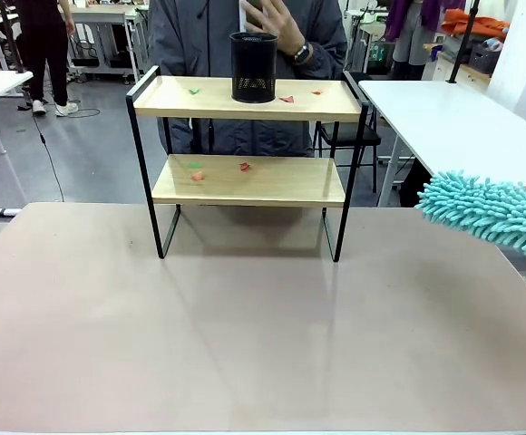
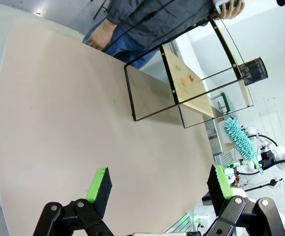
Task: Clean the shelf.
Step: Clean the specific tier of the Shelf with the Duster once objects are removed.
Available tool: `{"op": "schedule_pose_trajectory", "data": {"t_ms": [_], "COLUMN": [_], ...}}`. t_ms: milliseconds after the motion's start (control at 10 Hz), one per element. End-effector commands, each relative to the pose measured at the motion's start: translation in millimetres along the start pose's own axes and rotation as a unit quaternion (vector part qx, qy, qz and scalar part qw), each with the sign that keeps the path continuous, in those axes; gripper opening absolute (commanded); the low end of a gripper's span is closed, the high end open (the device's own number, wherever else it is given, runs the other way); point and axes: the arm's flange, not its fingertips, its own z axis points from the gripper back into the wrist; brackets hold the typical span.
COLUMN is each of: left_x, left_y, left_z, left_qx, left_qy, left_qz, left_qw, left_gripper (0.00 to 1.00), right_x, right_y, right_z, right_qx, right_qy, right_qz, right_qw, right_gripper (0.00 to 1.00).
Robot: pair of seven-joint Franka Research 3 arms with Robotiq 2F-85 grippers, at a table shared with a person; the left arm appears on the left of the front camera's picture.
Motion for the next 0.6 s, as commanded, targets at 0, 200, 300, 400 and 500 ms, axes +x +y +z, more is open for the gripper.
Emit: {"op": "schedule_pose_trajectory", "data": {"t_ms": [0, 200, 300, 400, 500], "left_x": [1.2, 1.2, 1.2, 1.2, 1.2], "left_y": [0.1, 0.1, 0.1, 0.1, 0.1], "left_z": [-0.8, -0.8, -0.8, -0.8, -0.8], "left_qx": [-0.01, -0.01, -0.01, -0.01, -0.01], "left_qy": [-0.01, -0.01, -0.01, -0.01, -0.01], "left_qz": [-0.011, -0.011, -0.011, -0.011, -0.011], "left_qw": [1.0, 1.0, 1.0, 1.0, 1.0], "left_gripper": [1.0, 1.0, 1.0, 1.0, 1.0], "right_x": [-2.7, -13.0, -37.9, -56.2, -66.4], "right_y": [1.8, 23.5, 57.8, 81.1, 97.5], "right_z": [3.5, -3.8, -16.6, -30.9, -44.6], "right_qx": [-0.003, -0.006, -0.017, -0.042, -0.059], "right_qy": [0.005, -0.017, -0.02, -0.022, -0.023], "right_qz": [0.001, 0.012, 0.043, 0.058, 0.07], "right_qw": [1.0, 1.0, 0.999, 0.997, 0.996], "right_gripper": [0.0, 0.12, 0.12, 0.12, 0.12]}}
